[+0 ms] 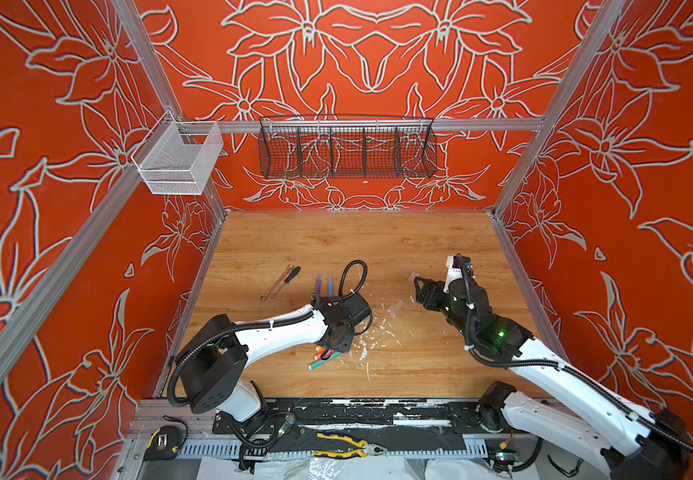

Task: Insert the pens into the pen caps
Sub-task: 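Move the left gripper over the orange highlighter in the colored pile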

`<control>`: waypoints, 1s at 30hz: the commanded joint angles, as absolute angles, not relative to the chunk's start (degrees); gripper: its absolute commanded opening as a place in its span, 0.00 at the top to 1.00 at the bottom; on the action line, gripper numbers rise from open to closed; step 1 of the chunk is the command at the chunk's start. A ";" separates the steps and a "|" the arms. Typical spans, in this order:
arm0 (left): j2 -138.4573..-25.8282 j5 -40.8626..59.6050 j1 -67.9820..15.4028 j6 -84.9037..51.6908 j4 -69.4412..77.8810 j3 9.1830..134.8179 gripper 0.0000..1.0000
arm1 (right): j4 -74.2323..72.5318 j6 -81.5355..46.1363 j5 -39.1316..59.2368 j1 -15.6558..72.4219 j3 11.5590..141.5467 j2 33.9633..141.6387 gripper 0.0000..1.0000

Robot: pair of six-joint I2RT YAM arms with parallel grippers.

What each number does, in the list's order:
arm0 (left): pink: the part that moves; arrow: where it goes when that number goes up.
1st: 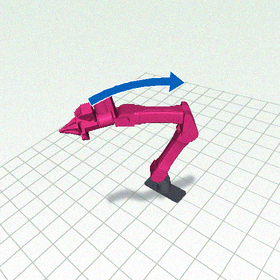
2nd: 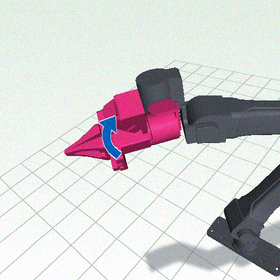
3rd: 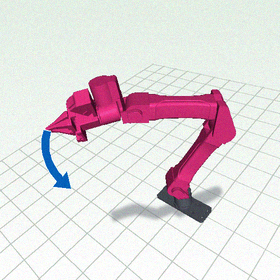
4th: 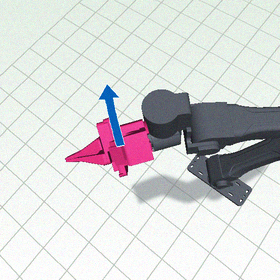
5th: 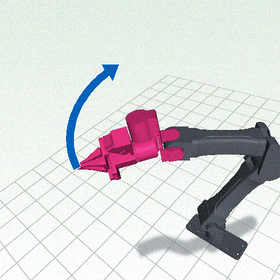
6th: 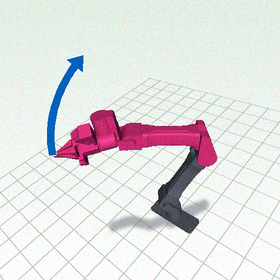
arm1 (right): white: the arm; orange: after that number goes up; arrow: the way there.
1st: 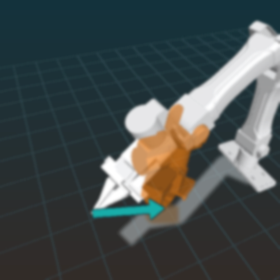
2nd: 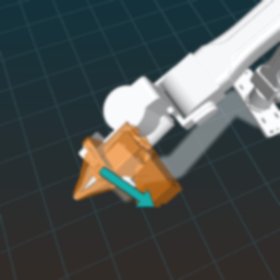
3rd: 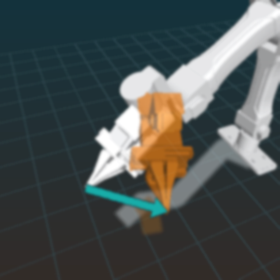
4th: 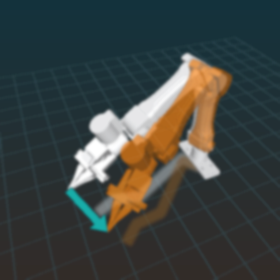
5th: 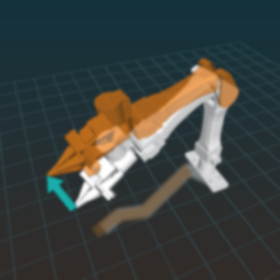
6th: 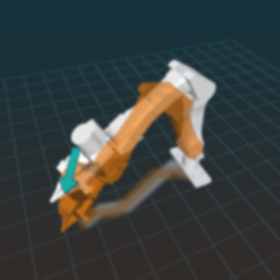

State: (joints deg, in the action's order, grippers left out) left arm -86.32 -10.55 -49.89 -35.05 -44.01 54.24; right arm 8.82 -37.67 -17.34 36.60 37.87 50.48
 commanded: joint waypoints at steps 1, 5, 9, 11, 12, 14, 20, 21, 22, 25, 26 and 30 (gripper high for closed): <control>-83.06 -14.13 -49.83 -38.69 -45.00 53.09 0.61 | 9.90 -37.88 -17.44 36.39 37.69 50.45 0.24; -83.18 -16.23 -49.75 -39.94 -45.58 52.15 0.60 | 10.02 -37.88 -17.86 36.39 37.63 50.47 0.24; -86.91 -17.12 -49.66 -40.25 -46.58 54.10 0.61 | 9.78 -37.79 -17.80 36.39 37.60 50.75 0.24; -88.39 -17.43 -49.66 -40.42 -46.52 54.81 0.62 | 9.85 -37.81 -17.81 36.39 37.67 50.84 0.24; -89.03 -17.64 -49.58 -40.36 -46.56 55.21 0.62 | 9.85 -37.82 -17.77 36.39 37.68 50.92 0.24; -90.20 -18.33 -49.48 -40.47 -46.90 55.84 0.63 | 9.86 -37.76 -17.93 36.39 37.62 50.96 0.24; -92.26 -18.63 -48.44 -40.01 -46.78 56.17 0.63 | 10.03 -37.66 -17.89 36.39 37.87 51.05 0.24; -92.52 -18.62 -48.26 -39.99 -46.68 56.08 0.63 | 10.05 -37.66 -17.85 36.39 37.82 51.22 0.24; -92.70 -18.54 -48.17 -39.99 -46.52 55.91 0.63 | 10.05 -37.62 -17.93 36.39 37.96 51.22 0.24; -93.07 -18.12 -47.91 -39.81 -45.63 55.22 0.64 | 10.05 -37.71 -17.76 36.39 37.91 51.42 0.24; -93.25 -17.98 -47.89 -39.81 -45.24 54.96 0.64 | 10.00 -37.71 -17.66 36.39 37.95 51.57 0.24; -94.00 -17.49 -47.59 -39.90 -44.18 54.19 0.65 | 10.18 -37.72 -17.35 36.39 38.18 52.07 0.24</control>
